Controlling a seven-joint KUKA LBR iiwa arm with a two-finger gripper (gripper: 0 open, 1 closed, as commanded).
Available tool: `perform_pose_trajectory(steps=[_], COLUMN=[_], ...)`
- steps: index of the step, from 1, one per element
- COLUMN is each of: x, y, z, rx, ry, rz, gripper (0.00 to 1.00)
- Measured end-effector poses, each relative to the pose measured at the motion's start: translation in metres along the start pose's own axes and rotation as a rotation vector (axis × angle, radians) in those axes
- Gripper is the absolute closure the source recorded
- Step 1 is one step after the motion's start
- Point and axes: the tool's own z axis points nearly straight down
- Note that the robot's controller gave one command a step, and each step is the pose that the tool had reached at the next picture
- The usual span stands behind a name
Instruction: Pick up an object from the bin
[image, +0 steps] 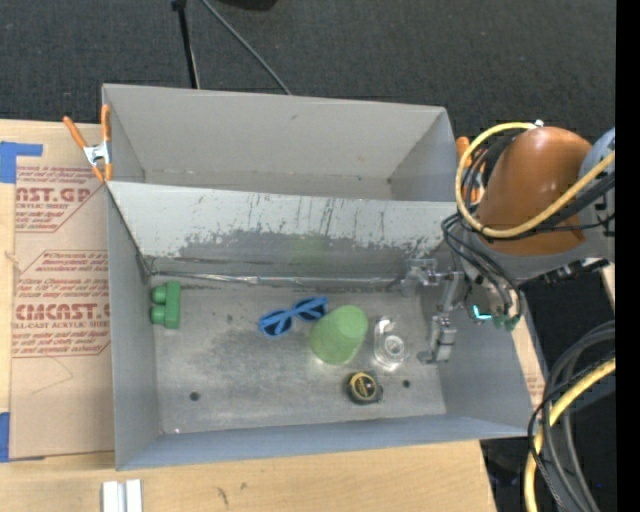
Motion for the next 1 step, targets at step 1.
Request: perform_pose_trajectory(steps=[1], x=[-0.0162], y=[0.0596], z=[0.1215], rx=[-0.002], ry=[-0.003], rz=[-0.001], gripper=[0.00])
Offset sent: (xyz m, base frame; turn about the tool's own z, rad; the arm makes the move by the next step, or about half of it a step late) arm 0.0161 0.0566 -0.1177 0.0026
